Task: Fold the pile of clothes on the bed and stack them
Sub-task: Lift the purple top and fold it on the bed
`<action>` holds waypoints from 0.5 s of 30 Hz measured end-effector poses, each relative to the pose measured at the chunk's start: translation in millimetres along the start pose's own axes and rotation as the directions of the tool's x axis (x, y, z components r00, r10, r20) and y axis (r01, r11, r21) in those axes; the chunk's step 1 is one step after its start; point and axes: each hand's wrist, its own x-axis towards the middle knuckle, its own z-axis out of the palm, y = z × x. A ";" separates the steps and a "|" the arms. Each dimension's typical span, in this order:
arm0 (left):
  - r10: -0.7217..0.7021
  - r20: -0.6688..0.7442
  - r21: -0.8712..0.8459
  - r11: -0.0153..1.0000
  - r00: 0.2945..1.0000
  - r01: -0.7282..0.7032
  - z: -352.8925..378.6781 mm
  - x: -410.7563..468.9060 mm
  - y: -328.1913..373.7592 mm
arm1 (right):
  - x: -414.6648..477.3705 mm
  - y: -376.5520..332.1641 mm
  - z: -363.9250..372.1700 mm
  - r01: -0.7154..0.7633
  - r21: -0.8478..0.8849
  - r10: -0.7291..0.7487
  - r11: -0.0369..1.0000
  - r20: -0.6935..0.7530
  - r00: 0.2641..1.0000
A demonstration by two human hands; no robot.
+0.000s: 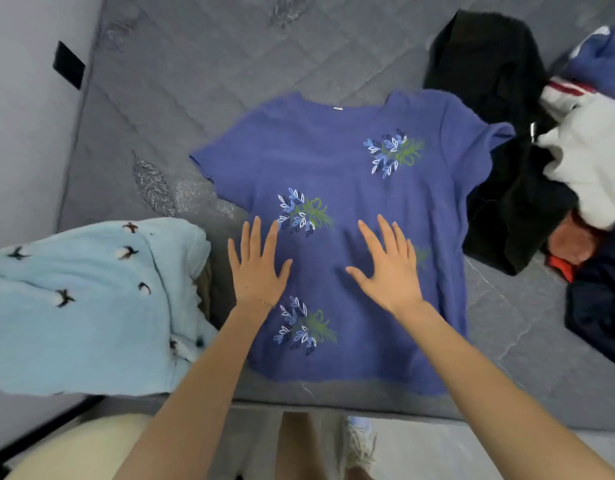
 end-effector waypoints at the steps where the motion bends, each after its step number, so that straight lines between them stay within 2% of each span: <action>1: -0.010 0.014 -0.005 1.000 1.000 0.010 -2.0 9.6 -3.7 | 10.0 -4.6 -1.2 0.016 -0.005 -0.016 1.000 -0.002 1.000; 5: -0.125 0.061 -0.120 0.984 0.990 0.131 -3.4 54.8 -29.7 | 57.8 -26.7 1.5 0.019 -0.030 -0.017 0.999 0.043 0.999; 8: -0.316 0.035 -0.321 0.895 0.948 0.310 -4.3 95.3 -49.8 | 94.4 -44.1 2.4 0.011 -0.035 -0.009 0.999 0.065 0.998; 10: -0.501 0.034 -0.421 0.777 0.865 0.467 -8.6 122.0 -65.1 | 114.9 -55.1 2.6 0.026 -0.038 -0.023 0.999 0.075 0.997; 12: -0.663 0.098 -0.495 0.614 0.742 0.615 -15.2 146.2 -76.7 | 134.2 -64.0 4.3 0.030 -0.026 -0.027 0.999 0.081 0.996; 13: -0.702 0.146 -0.514 0.548 0.697 0.659 -17.8 153.6 -81.1 | 141.0 -68.3 5.8 0.034 -0.024 -0.032 0.999 0.079 0.996; 15: -0.712 0.184 -0.509 0.520 0.677 0.685 -14.7 166.5 -89.6 | 158.2 -77.6 12.4 0.041 -0.023 -0.039 0.999 0.074 0.996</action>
